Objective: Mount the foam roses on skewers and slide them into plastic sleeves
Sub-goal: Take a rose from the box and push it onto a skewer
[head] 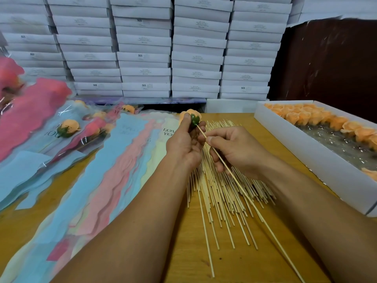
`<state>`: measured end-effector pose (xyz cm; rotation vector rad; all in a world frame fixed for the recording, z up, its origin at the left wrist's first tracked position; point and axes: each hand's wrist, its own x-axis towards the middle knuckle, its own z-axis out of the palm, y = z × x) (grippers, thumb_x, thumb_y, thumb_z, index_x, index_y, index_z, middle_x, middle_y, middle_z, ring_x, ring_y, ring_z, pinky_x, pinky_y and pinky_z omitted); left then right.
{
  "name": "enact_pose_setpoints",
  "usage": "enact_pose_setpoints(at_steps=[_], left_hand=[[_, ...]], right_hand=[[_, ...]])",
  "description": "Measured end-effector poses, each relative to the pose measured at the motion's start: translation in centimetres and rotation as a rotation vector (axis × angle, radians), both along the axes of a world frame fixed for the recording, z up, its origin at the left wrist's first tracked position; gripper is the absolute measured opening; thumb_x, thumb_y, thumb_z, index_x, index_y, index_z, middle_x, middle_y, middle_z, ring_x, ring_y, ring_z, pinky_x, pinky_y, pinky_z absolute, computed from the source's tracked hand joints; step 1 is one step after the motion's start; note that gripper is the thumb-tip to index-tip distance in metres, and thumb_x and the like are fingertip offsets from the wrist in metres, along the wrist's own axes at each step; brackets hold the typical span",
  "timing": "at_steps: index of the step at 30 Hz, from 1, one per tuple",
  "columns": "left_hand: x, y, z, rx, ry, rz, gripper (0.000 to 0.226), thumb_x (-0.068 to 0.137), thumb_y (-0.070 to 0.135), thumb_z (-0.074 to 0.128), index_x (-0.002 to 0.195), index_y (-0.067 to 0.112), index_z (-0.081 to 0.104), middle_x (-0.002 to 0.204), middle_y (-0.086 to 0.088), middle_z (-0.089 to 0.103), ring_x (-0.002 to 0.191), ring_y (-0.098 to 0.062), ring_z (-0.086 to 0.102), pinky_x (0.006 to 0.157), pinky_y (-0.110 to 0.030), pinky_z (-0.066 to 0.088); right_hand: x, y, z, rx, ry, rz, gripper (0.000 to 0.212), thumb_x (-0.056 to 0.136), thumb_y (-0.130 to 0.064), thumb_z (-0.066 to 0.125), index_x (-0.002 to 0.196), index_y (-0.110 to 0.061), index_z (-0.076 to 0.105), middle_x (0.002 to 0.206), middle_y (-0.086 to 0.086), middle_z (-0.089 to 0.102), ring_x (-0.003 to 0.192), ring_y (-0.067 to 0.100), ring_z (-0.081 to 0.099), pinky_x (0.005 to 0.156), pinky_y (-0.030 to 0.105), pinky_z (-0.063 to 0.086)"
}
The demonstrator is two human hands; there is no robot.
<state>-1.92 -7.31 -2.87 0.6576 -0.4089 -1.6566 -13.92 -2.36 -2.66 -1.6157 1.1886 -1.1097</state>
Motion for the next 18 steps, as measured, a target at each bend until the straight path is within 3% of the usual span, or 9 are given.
enact_pose_setpoints(at_steps=[7, 12, 18], left_hand=[[-0.05, 0.28, 0.15, 0.013, -0.006, 0.006, 0.032, 0.097, 0.026, 0.064, 0.115, -0.001, 0.064, 0.082, -0.015, 0.070, 0.069, -0.017, 0.064, 0.070, -0.025, 0.052], [-0.06, 0.50, 0.45, 0.023, 0.033, 0.038, 0.036, 0.095, 0.022, 0.067, 0.120, -0.003, 0.062, 0.102, -0.019, 0.069, 0.073, -0.019, 0.068, 0.073, -0.028, 0.058], [-0.24, 0.86, 0.97, 0.025, 0.018, 0.059, 0.038, 0.094, 0.024, 0.069, 0.120, -0.003, 0.063, 0.094, -0.015, 0.069, 0.070, -0.018, 0.067, 0.058, -0.025, 0.060]], right_hand=[[0.02, 0.13, 0.10, -0.009, -0.009, 0.009, 0.024, 0.102, -0.009, 0.051, 0.104, -0.016, 0.073, 0.056, 0.005, 0.058, 0.040, 0.019, 0.054, 0.035, 0.024, 0.039], [0.22, 0.28, 0.26, -0.072, -0.029, -0.003, 0.036, 0.098, -0.004, 0.049, 0.094, -0.027, 0.076, 0.049, 0.003, 0.051, 0.033, 0.016, 0.046, 0.033, 0.022, 0.036], [0.39, 0.42, 0.61, -0.163, -0.039, -0.015, 0.042, 0.097, -0.004, 0.046, 0.096, -0.036, 0.072, 0.044, 0.005, 0.046, 0.031, 0.016, 0.040, 0.035, 0.022, 0.035]])
